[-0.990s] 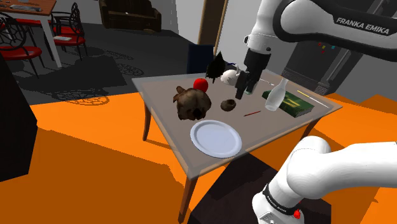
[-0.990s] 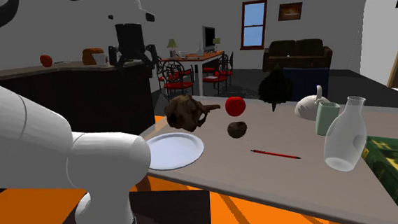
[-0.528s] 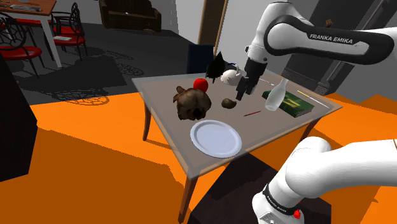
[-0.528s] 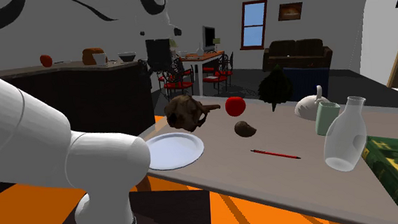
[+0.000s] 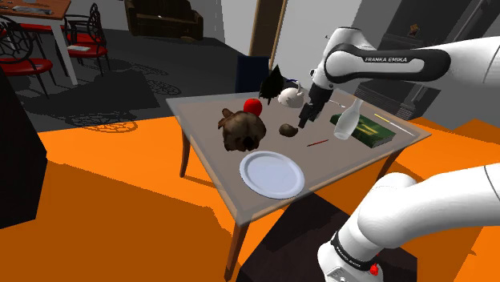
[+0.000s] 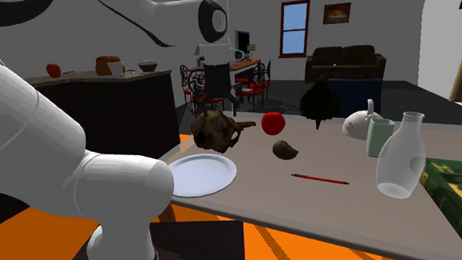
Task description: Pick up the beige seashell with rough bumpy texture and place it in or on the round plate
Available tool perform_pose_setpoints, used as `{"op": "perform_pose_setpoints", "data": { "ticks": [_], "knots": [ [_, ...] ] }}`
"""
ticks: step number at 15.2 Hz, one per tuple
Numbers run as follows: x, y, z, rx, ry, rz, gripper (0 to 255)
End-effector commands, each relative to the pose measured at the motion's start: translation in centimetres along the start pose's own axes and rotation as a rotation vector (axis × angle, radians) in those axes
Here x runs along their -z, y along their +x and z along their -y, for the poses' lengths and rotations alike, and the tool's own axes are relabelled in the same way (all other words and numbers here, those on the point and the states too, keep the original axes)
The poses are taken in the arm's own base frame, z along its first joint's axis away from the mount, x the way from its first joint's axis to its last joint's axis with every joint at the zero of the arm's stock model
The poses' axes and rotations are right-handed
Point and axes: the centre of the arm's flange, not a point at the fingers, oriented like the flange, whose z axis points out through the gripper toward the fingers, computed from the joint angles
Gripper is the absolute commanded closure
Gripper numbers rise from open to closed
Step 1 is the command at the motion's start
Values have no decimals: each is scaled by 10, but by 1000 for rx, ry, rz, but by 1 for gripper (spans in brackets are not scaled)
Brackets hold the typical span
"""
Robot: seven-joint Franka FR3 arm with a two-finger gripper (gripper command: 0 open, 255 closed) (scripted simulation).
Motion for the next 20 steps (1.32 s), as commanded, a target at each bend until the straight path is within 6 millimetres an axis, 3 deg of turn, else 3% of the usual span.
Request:
{"op": "perform_pose_setpoints", "data": {
  "ticks": [1,17,20],
  "knots": [
    [-13,7,-23,-2,-3,-11,0],
    [-115,51,-199,-21,-8,-85,0],
    [-129,53,-205,-22,-8,-87,0]
  ]
}}
